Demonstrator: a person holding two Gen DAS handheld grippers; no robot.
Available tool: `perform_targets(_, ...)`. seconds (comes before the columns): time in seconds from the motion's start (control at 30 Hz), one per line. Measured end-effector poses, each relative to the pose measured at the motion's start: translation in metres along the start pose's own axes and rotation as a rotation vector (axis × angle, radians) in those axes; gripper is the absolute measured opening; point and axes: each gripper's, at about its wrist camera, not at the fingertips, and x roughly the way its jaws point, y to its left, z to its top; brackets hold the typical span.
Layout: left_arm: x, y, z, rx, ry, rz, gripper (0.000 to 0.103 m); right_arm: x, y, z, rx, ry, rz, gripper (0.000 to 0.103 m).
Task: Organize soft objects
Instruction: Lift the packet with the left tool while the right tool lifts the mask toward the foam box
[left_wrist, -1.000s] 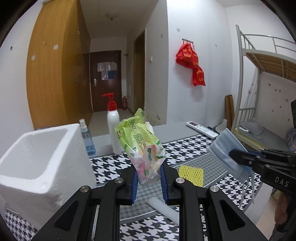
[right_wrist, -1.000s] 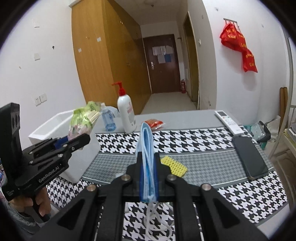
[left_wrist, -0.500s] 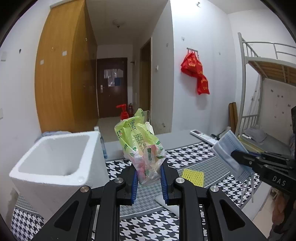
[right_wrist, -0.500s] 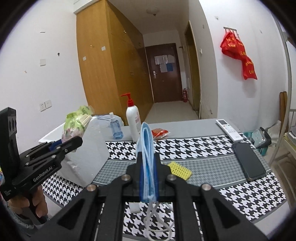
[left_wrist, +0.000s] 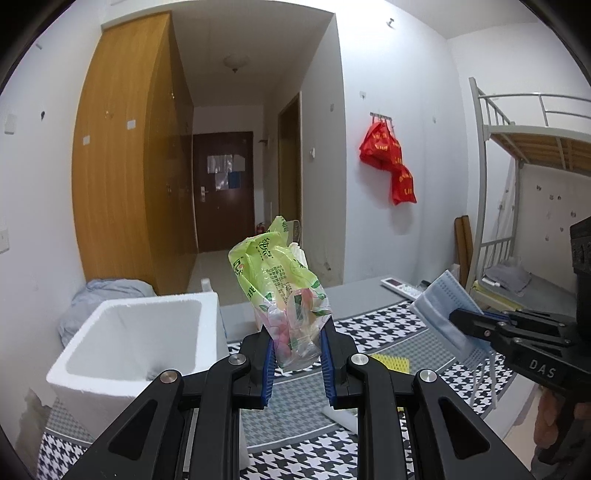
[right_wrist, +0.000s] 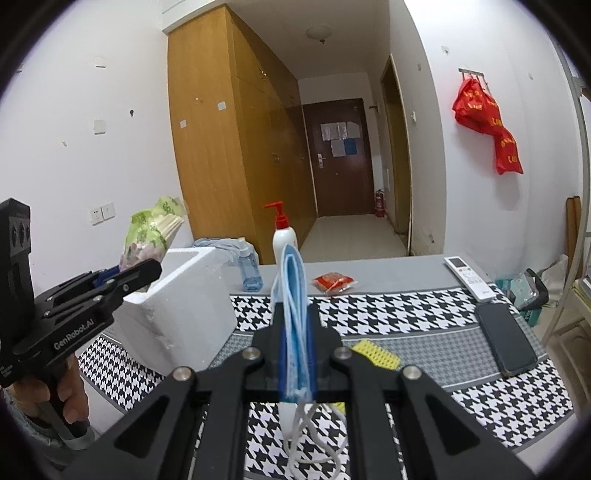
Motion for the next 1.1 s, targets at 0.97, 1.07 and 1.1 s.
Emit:
perform_targets(0.97,-0.014,0.047,0.028,-0.018,-0.066,0.15,0.022,0.022,0.047,0.039,-0.096,-0.06,0.145,0.012)
perform_targets(1.07,-0.012,0.05,0.029,-0.012,-0.063,0.16,0.022,0.025,0.05,0.042,-0.088,-0.063,0.163,0.012)
perform_targets(1.1,-0.013,0.051,0.03,-0.01,-0.065,0.164,0.023,0.025,0.051,0.042,-0.089,-0.064,0.167,0.012)
